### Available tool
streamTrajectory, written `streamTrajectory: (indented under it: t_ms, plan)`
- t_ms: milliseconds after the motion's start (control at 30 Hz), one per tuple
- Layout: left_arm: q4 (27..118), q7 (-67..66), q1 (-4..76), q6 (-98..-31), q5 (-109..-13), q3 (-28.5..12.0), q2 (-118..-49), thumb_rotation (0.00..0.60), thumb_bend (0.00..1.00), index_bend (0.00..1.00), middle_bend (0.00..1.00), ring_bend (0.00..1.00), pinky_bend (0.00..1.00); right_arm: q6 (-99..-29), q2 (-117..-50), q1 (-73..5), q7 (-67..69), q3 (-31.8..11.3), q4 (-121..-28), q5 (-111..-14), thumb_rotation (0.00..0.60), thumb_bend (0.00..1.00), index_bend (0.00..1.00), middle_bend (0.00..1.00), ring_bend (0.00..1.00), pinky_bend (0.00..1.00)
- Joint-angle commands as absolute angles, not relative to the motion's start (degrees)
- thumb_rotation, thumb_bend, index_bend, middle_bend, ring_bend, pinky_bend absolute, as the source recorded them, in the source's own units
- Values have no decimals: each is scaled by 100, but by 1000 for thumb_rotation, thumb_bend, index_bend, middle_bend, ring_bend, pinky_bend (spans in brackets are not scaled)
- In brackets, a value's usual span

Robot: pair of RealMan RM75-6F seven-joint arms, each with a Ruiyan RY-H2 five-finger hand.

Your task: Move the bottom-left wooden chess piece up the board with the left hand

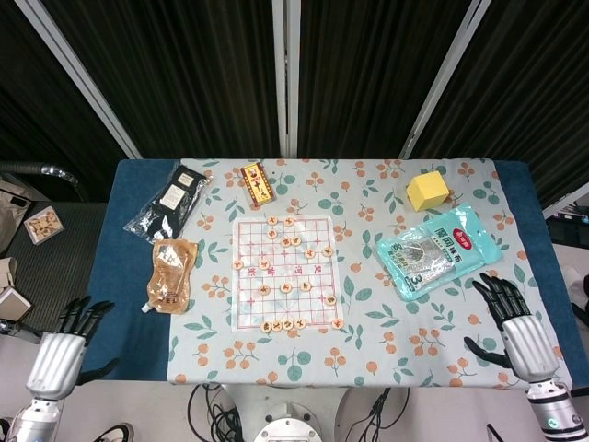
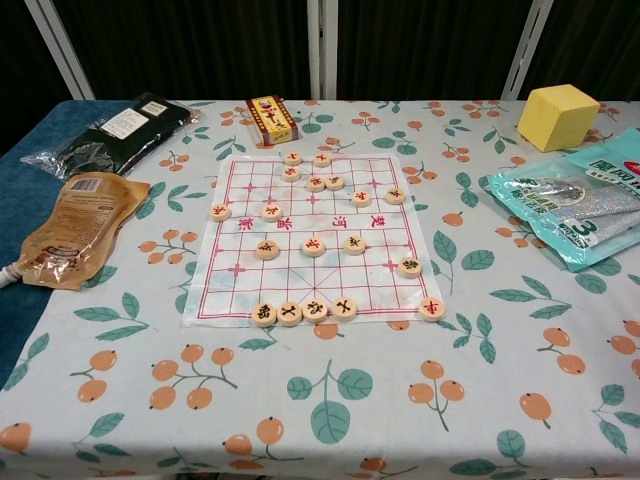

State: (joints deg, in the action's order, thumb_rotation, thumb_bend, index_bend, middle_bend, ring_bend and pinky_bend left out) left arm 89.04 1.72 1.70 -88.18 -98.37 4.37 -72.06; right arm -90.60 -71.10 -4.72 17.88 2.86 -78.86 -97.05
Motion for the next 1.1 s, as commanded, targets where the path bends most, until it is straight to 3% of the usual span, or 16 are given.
streamTrajectory:
  t_ms: [33, 300, 700, 1100]
  plan:
    - [9127, 27, 478, -8380, -9933, 436, -7295, 600, 131, 141, 139, 0, 49, -9021, -7123, -465, 1851, 277, -7830, -9659, 600, 129, 0, 0, 0, 0]
    - [9475, -117, 1165, -7418, -9856, 264, -7622, 600, 131, 162, 135, 0, 48, -8968, -7105, -480, 1910, 247, -7739, -9607, 600, 142, 0, 0, 0, 0]
    - [9452, -667, 1879, -6157, -8932, -41, -8768, 600, 142, 193, 135, 0, 47, -9062, -6980, -430, 2021, 174, -7750, -9534, 600, 150, 0, 0, 0, 0]
    - [8901, -401, 2264, -5924, -8730, -165, -9446, 600, 156, 236, 135, 0, 49, -9043, -6871, -418, 2117, 134, -7734, -9472, 600, 150, 0, 0, 0, 0]
